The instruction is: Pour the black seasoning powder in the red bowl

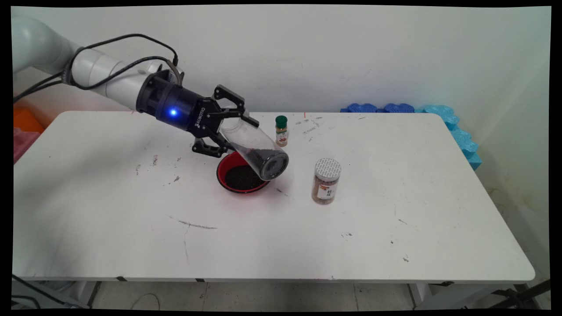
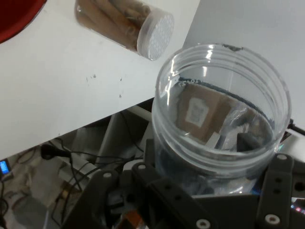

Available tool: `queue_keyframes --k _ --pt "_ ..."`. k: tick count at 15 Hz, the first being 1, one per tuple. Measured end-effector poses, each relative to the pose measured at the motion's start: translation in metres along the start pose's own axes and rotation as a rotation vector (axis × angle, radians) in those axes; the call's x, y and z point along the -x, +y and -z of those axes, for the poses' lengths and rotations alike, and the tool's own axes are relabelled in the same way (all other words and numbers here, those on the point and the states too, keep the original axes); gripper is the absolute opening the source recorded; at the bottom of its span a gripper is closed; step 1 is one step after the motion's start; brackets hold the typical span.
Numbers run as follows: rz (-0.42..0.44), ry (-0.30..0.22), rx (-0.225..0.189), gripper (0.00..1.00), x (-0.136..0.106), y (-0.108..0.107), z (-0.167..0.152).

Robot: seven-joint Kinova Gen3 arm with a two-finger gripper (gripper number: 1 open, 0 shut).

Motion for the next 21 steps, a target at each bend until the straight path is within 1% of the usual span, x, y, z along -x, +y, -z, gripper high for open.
queue_keyframes --k 5,15,21 --pt "0.087 0.005 0.013 0.0 -0.004 -0.005 0.0" --pt "0.27 -0.004 0.057 0.0 -0.01 -0.012 -0.006" --pt "0.37 -0.017 0.083 0.0 -0.006 0.004 -0.002"
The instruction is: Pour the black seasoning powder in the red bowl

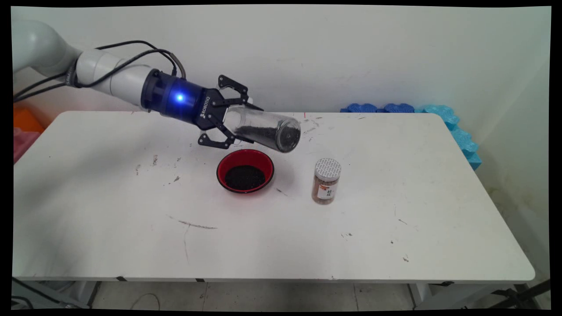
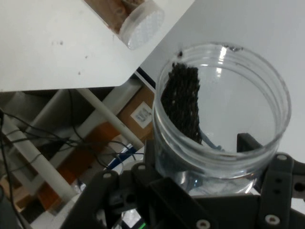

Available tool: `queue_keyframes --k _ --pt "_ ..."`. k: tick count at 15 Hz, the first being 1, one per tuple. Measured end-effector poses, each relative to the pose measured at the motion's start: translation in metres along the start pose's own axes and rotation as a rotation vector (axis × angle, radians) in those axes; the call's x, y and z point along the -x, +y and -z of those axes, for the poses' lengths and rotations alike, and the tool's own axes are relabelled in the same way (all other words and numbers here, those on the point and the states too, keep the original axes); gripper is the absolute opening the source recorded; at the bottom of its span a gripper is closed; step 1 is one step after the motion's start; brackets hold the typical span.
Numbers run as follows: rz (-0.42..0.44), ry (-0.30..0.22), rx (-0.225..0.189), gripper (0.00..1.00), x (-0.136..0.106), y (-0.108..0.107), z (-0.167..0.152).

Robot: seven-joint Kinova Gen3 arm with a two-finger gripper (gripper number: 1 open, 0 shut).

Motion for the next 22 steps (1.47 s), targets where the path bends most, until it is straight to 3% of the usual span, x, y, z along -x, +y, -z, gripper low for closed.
queue_keyframes --k 11,22 --pt "0.107 -0.003 0.027 0.0 0.0039 0.0084 0.0036" --pt "0.153 -0.006 0.032 0.0 0.0042 0.0082 0.0039"
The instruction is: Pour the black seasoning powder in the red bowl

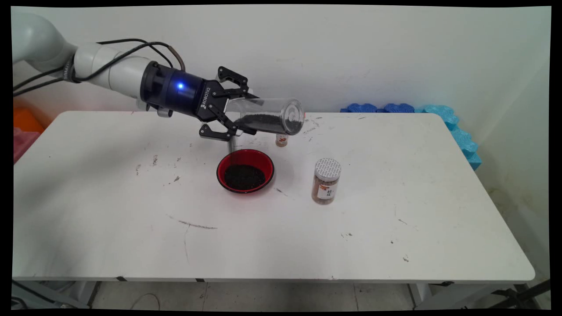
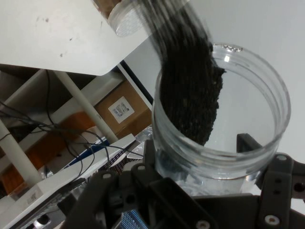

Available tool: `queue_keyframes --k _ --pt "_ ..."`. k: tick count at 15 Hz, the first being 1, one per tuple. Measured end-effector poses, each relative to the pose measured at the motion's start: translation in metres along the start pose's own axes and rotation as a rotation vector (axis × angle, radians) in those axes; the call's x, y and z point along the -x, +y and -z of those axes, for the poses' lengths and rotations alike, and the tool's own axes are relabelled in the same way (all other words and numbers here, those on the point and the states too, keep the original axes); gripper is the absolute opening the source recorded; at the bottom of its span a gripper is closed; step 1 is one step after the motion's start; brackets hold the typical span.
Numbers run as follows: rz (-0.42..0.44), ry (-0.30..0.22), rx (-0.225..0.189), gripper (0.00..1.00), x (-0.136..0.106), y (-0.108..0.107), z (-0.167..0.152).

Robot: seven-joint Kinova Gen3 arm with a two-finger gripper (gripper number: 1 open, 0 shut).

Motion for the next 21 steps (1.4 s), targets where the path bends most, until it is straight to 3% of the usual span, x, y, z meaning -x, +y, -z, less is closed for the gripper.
queue_keyframes --k 21 --pt "0.011 -0.001 -0.004 0.0 0.0008 -0.0026 0.0018"
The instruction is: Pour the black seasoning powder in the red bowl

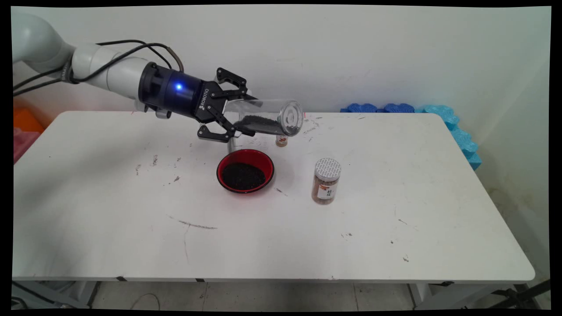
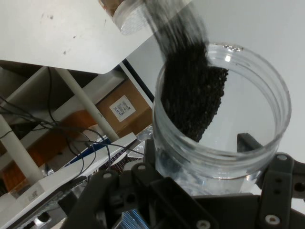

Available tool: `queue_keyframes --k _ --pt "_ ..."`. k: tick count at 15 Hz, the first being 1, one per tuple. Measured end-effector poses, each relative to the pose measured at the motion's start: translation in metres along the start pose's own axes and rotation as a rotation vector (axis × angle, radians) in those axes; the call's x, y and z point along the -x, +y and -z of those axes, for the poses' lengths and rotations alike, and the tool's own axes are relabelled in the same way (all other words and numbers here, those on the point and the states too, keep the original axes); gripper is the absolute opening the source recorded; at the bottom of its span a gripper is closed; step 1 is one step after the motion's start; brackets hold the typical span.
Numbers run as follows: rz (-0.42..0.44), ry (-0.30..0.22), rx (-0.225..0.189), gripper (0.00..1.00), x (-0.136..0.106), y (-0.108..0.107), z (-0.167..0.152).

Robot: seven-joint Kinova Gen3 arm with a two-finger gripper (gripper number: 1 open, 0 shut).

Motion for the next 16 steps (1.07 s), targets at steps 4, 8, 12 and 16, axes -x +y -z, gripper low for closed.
queue_keyframes --k 4,8,12,16 --pt "-0.002 0.001 0.0 0.0 -0.0005 0.0002 0.0001" --pt "-0.015 0.004 -0.003 0.0 -0.0018 0.0007 0.0003" --pt "-0.062 0.012 -0.008 0.0 -0.0042 0.0025 0.0003" --pt "-0.132 0.017 -0.019 0.0 -0.0059 0.0041 -0.0004"
